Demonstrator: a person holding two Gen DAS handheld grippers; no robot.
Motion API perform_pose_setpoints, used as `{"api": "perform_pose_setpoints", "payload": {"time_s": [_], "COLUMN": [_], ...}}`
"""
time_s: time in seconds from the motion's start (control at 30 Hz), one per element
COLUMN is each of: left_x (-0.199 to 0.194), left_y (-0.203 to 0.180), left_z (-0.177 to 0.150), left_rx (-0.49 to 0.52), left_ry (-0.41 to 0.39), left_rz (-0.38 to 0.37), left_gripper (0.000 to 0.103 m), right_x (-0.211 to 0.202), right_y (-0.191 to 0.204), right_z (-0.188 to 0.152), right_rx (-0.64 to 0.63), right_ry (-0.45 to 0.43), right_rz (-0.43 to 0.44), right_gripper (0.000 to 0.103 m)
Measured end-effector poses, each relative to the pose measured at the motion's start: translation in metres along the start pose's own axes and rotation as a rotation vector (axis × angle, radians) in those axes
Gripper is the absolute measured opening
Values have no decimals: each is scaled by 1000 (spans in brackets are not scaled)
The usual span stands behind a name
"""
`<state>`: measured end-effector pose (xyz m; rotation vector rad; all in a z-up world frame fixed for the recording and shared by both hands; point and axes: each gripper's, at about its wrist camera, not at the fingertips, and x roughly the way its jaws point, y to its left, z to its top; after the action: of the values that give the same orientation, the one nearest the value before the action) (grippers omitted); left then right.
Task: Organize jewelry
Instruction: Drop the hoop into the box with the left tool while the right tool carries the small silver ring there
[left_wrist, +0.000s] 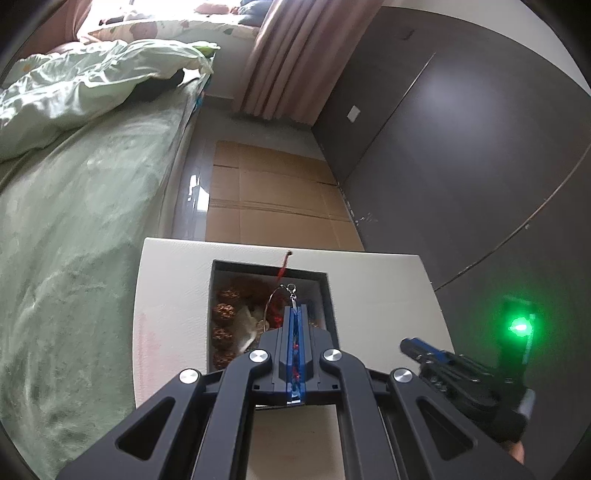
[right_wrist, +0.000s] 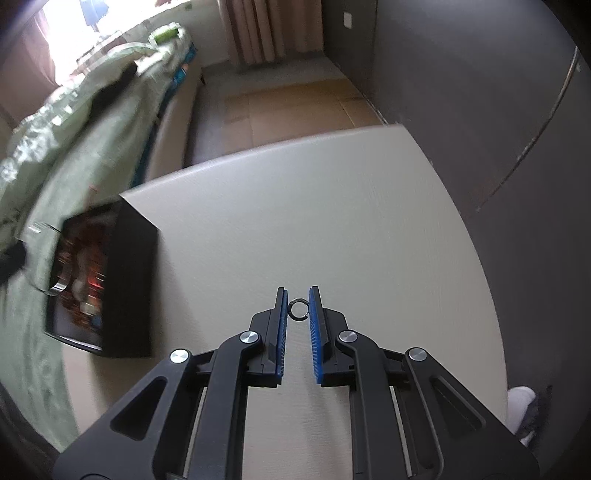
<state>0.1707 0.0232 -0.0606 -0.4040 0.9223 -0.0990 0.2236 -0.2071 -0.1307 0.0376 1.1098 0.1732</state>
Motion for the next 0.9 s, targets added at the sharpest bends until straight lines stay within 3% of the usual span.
{"api": "perform_pose_setpoints", "payload": {"time_s": [0.27, 0.33, 0.4, 0.43, 0.63, 0.77, 0.9], "left_x": [7, 4, -2, -4, -16, -22, -28], "left_y": [20, 25, 28, 30, 33, 36, 46], "left_z": [6, 8, 9, 10, 14, 16, 20], "left_rx": [-65, -76, -84, -85, -75, -72, -83], "left_ry": [14, 7, -14, -25, -49, -63, -74], "left_rz": [15, 14, 19, 21, 14, 21, 22], "left_gripper": [1, 12, 44, 48, 49, 58, 60], "right_x": [-26, -31, -38, -40, -47, -41, -30], "right_y": [17, 21, 24, 27, 51, 70, 84], "right_z": [13, 16, 18, 19, 21, 21, 22], "right_rx": [21, 34, 49, 55, 71, 80, 94], "right_ry": [-108, -134, -157, -164, -181, -158, -125], "right_rz": [137, 180, 230, 259, 422, 512, 557], "right_gripper": [13, 13, 13, 13, 13, 13, 13]}}
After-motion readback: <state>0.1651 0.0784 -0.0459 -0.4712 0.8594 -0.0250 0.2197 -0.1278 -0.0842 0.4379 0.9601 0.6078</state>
